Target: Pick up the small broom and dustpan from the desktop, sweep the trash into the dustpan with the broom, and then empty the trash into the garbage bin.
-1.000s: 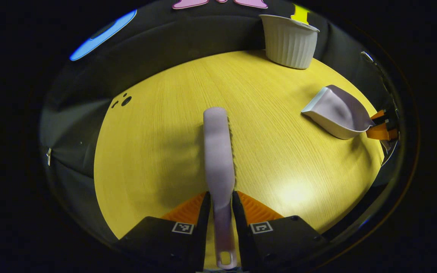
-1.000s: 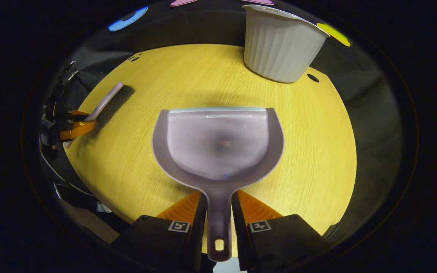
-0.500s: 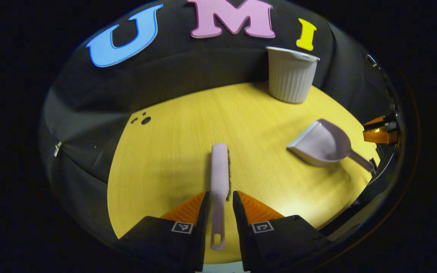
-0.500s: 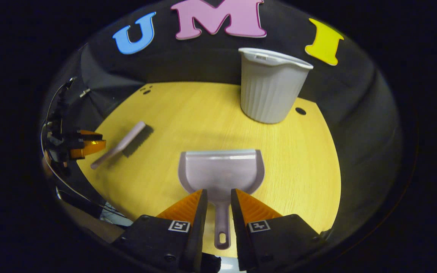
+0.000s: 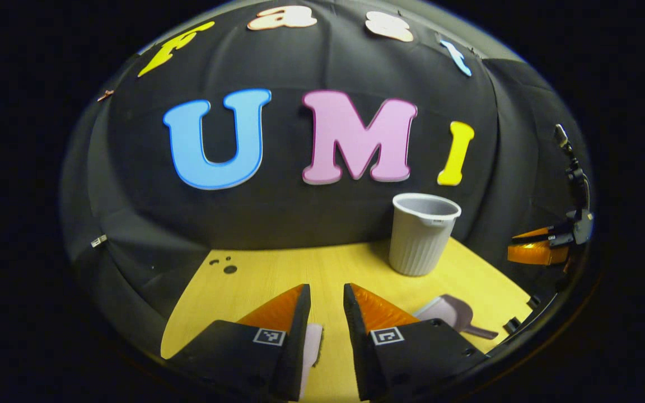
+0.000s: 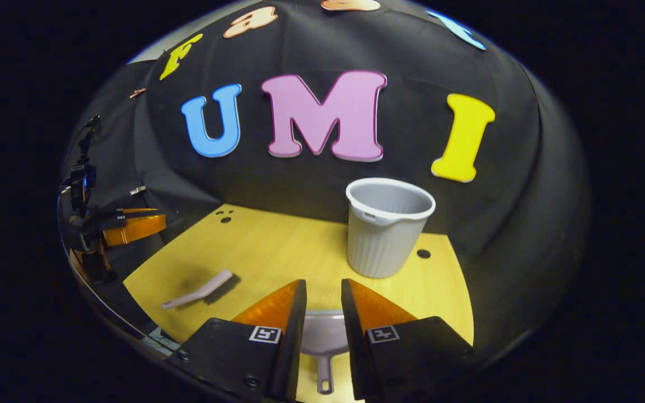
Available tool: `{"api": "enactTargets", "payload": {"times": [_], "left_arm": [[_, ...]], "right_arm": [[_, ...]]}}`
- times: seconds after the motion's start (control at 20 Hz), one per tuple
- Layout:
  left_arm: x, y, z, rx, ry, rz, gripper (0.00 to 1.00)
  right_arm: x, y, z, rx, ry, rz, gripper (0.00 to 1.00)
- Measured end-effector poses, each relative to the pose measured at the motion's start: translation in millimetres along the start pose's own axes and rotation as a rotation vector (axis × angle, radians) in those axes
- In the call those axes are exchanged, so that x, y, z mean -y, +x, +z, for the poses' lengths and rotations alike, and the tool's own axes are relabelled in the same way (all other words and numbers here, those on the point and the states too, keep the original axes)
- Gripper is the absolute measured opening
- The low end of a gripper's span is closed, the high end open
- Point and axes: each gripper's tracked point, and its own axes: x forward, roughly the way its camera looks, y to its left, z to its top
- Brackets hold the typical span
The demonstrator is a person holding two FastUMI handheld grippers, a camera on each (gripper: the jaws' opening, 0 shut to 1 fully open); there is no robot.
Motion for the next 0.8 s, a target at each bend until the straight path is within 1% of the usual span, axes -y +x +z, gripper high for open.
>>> {"api": "enactTargets", "payload": {"times": [0.1, 0.2, 0.25, 0.3, 0.4, 0.55, 0.8], "left_arm": [[5.6, -9.2, 22.3, 0.053, 0.001, -0.004, 0.41], [6.3, -18.8, 39.3, 0.092, 0.001, -0.012, 0.41], [11.6, -20.4, 49.7, 0.110, -0.008, -0.031, 0.41], [17.8, -21.0, 47.9, 0.110, -0.015, -0.045, 0.41], [17.2, -20.0, 44.2, 0.099, -0.021, -0.048, 0.41], [19.4, -20.0, 38.9, 0.074, -0.027, -0.060, 0.40], [17.0, -21.7, 30.8, 0.045, 0.004, -0.072, 0.41]], "right_arm": [[0.9, -10.6, 31.4, 0.088, -0.035, -0.022, 0.41], [1.3, -23.0, 56.6, 0.159, -0.039, -0.031, 0.44], [2.5, -28.0, 66.0, 0.187, -0.036, -0.036, 0.45], [3.9, -30.1, 70.9, 0.205, -0.034, -0.041, 0.46], [3.5, -30.7, 76.5, 0.219, -0.024, -0.043, 0.49], [2.0, -29.4, 75.1, 0.210, -0.024, -0.047, 0.49], [-9.3, -32.3, 76.7, 0.201, -0.015, -0.050, 0.49]]}}
